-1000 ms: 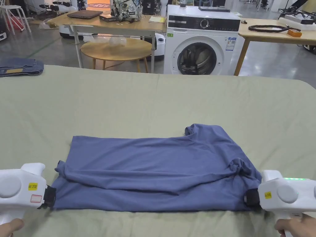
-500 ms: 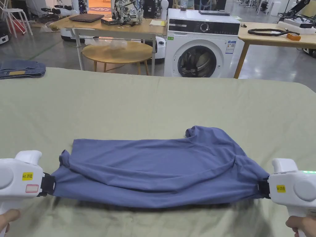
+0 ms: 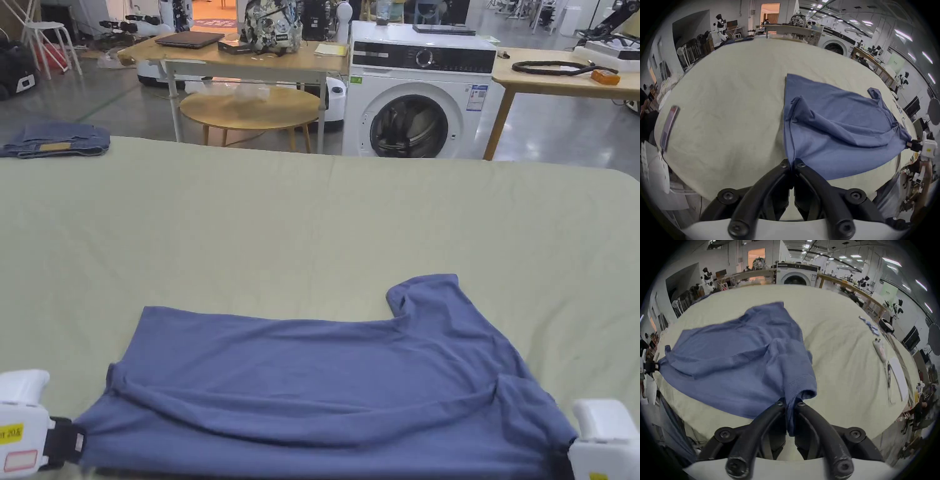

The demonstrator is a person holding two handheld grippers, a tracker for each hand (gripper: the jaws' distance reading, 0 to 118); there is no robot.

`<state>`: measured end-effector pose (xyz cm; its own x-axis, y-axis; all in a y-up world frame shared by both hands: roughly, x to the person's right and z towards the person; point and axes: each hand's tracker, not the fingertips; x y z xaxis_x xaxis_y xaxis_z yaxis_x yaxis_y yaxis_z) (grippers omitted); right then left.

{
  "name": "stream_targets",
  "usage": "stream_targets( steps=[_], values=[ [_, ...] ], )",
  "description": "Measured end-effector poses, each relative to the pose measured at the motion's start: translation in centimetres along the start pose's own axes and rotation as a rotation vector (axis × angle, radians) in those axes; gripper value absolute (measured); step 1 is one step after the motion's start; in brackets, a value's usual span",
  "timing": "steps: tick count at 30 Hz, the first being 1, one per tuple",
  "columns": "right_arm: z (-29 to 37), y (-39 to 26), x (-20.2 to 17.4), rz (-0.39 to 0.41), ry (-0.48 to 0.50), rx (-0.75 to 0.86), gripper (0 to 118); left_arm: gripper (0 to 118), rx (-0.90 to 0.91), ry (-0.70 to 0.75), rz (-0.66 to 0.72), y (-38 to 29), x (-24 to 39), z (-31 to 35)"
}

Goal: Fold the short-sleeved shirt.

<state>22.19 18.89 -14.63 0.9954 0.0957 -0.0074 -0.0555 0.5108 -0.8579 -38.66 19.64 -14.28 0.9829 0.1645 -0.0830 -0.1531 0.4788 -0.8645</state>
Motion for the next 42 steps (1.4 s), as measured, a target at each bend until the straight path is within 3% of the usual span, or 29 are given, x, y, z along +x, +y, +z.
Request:
stream_targets(
  steps=[9, 11, 12, 13, 14, 19, 22, 24, 25, 28, 29, 30, 31, 34, 42],
  values=[
    [-2.9, -1.9, -1.5, 0.032, -0.056, -0.002, 9, 0, -0.046, 0.030, 0.030, -1.8, -0.1, -3.1],
    [-2.6, -1.7, -1.5, 0.033, -0.064, -0.002, 23, 0, -0.046, 0.031, 0.025, -1.6, 0.0, -2.9],
    [-2.3, -1.4, -1.5, 0.031, -0.087, -0.006, 37, 0, -0.047, 0.029, 0.024, -1.4, 0.0, -2.6],
    [-1.9, -1.1, -1.5, 0.029, -0.112, -0.005, 59, 7, -0.041, 0.026, 0.026, -1.3, 0.1, -2.4],
    [-1.4, -0.8, -1.4, 0.022, -0.124, 0.009, 69, 16, -0.027, 0.027, 0.026, -1.1, 0.2, -2.0],
    [2.2, 1.6, -2.1, -0.022, -0.079, 0.192, 69, 34, 0.090, 0.000, 0.029, 0.4, 1.2, 0.2],
    [3.5, 3.0, -3.8, -0.040, -0.062, 0.328, 69, 35, 0.208, 0.005, -0.031, 1.6, 2.9, 1.5],
    [4.2, 3.8, -5.2, -0.042, -0.036, 0.405, 67, 35, 0.288, -0.008, -0.068, 2.2, 3.9, 2.3],
    [4.5, 4.1, -5.8, -0.050, -0.026, 0.435, 57, 35, 0.315, -0.012, -0.080, 2.5, 4.4, 2.6],
    [4.9, 4.8, -8.1, -0.049, 0.014, 0.540, 45, 34, 0.427, 0.007, -0.116, 3.2, 6.0, 3.4],
    [5.1, 5.0, -8.9, -0.050, 0.018, 0.568, 29, 32, 0.458, 0.015, -0.125, 3.4, 6.5, 3.7],
    [5.2, 5.2, -9.6, -0.054, 0.026, 0.595, 17, 22, 0.490, 0.022, -0.134, 3.6, 7.1, 3.9],
    [5.3, 5.3, -10.2, -0.058, 0.034, 0.609, 11, 2, 0.510, 0.032, -0.145, 3.7, 7.7, 3.9],
    [5.2, 6.0, -11.7, -0.075, 0.049, 0.612, 1, 0, 0.521, 0.056, -0.144, 4.2, 8.7, 3.8],
    [3.5, 7.3, -13.2, -0.094, 0.068, 0.569, 0, 0, 0.396, 0.025, -0.101, 9.5, 6.4, -0.6]
  ],
)
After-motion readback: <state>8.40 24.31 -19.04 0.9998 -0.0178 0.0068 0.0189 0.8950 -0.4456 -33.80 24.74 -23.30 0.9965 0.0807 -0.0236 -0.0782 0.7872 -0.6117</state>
